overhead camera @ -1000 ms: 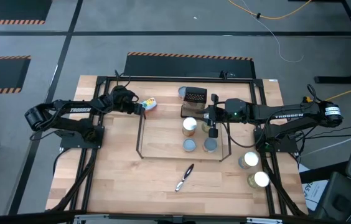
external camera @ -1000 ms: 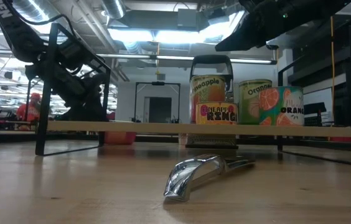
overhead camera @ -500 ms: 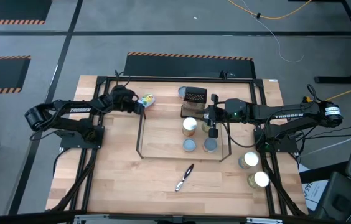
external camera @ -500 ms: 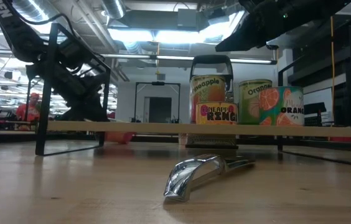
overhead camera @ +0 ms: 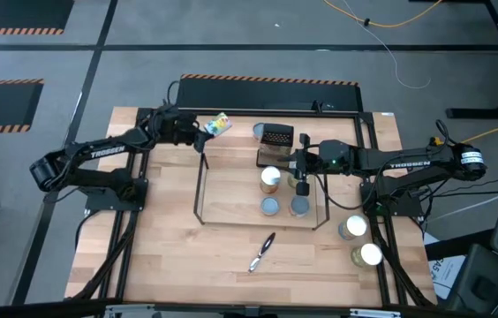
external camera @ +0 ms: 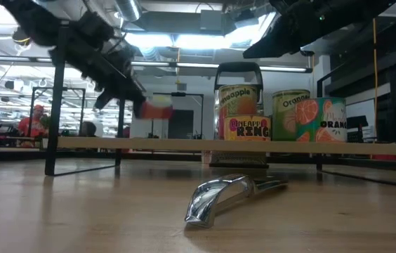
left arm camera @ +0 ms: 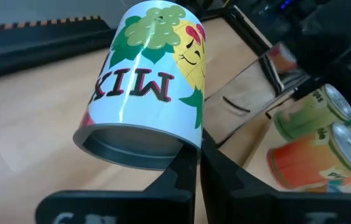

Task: Pick and place cans onto a shelf
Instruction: Put the canned mixed fruit on the shelf

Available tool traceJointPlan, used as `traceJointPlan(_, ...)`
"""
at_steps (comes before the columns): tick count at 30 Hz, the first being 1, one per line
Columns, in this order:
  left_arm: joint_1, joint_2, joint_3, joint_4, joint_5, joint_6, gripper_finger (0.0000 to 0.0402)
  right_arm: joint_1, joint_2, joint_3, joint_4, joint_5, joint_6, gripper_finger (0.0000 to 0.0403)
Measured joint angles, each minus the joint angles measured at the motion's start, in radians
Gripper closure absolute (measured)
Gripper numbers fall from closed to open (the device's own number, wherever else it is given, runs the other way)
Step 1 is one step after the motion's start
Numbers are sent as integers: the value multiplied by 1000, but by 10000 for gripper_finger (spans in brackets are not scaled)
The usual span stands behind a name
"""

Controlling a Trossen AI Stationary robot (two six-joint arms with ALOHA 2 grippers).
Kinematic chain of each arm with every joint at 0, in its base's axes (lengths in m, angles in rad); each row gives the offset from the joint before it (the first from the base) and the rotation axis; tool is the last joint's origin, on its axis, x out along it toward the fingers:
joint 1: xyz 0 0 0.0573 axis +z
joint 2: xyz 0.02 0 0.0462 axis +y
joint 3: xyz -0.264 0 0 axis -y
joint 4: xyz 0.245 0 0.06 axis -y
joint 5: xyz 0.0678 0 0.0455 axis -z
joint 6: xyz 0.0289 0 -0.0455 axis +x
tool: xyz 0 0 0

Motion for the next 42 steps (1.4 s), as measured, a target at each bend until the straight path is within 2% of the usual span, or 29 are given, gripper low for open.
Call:
traceJointPlan(5,-18,0,199,-246,-11,164,401,0,0,0,0,0,0,304)
traceJointPlan(9,-84,0,378,-464,-55,295,401,0,0,0,0,0,0,304)
traceJointPlan(15,-272,0,594,-708,-201,362,401,0,0,0,0,0,0,304)
traceJointPlan(23,-576,30,723,-804,-358,352,401,0,0,0,0,0,0,304)
traceJointPlan(31,-781,216,849,-915,-401,353,401,0,-8,0,7,0,27,304)
traceJointPlan(42,-875,559,1170,-1334,-396,354,401,0,-87,0,18,-1,61,304)
